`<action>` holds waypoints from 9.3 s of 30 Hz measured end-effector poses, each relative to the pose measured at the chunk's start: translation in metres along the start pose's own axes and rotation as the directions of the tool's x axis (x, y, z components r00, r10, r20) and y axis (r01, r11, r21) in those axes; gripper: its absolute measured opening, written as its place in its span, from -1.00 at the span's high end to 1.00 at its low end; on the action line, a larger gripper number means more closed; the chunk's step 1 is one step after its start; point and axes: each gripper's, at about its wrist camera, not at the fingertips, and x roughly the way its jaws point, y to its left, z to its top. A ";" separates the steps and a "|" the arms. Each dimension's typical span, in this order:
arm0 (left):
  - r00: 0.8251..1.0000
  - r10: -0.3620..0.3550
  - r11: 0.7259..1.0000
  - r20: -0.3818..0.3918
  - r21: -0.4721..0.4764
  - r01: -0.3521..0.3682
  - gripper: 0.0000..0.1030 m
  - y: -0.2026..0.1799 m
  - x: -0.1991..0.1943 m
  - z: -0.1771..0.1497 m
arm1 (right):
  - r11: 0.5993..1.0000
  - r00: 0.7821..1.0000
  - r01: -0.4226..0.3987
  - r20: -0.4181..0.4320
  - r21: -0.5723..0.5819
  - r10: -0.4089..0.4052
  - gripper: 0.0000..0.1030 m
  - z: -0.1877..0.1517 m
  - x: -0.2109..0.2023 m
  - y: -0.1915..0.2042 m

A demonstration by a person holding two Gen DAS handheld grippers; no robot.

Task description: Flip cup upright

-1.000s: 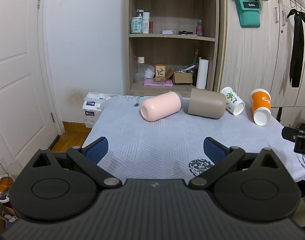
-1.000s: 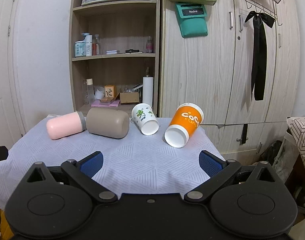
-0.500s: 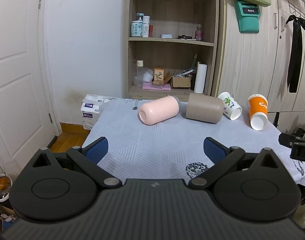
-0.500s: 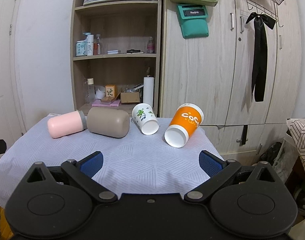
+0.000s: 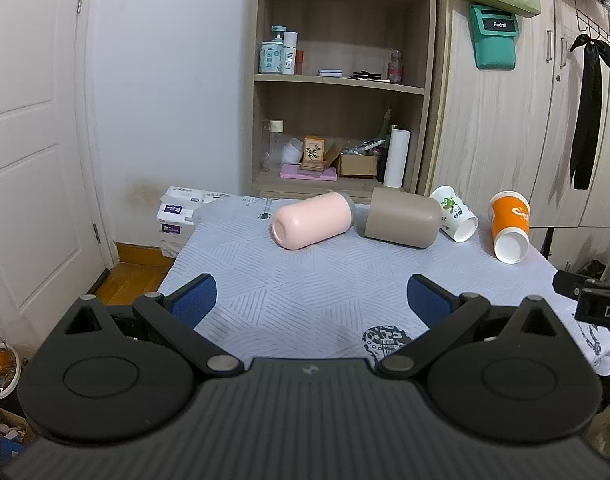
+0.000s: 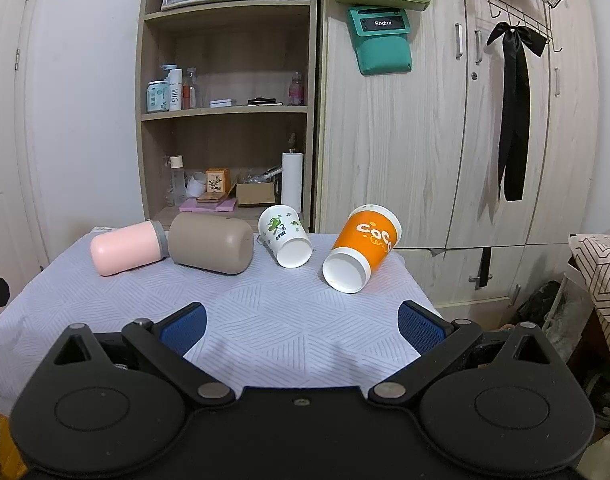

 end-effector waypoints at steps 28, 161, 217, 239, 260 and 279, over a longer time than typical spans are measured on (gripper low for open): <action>0.990 -0.115 0.993 -0.075 0.005 0.116 -1.00 0.000 0.012 0.013 | 0.999 0.998 -0.041 -0.042 0.009 0.042 -1.00 0.002 0.005 -0.001; 0.451 -0.556 0.795 -0.698 -0.288 0.534 -0.19 -0.037 0.241 0.054 | 0.770 0.643 -0.538 -0.424 0.343 0.638 -0.65 0.011 0.168 0.049; 0.744 -0.606 0.766 -0.280 0.044 0.641 -0.15 -0.003 0.163 0.064 | 0.779 0.883 -0.444 -0.071 -0.442 0.464 -0.50 0.018 0.115 0.120; 0.777 -0.580 0.780 -0.243 0.110 0.616 -0.15 -0.014 0.184 0.059 | 0.747 0.906 -0.361 -0.019 -0.558 0.423 -0.49 0.007 0.136 0.125; 0.775 -0.574 0.799 -0.264 0.027 0.601 -0.16 -0.010 0.195 0.055 | 0.753 0.897 -0.407 -0.071 -0.517 0.437 -0.58 0.008 0.142 0.123; 0.840 -0.508 0.862 -0.191 -0.113 0.495 -0.38 0.013 0.137 0.039 | 0.892 0.922 -0.386 -0.082 -0.236 0.378 -0.75 0.004 0.105 0.071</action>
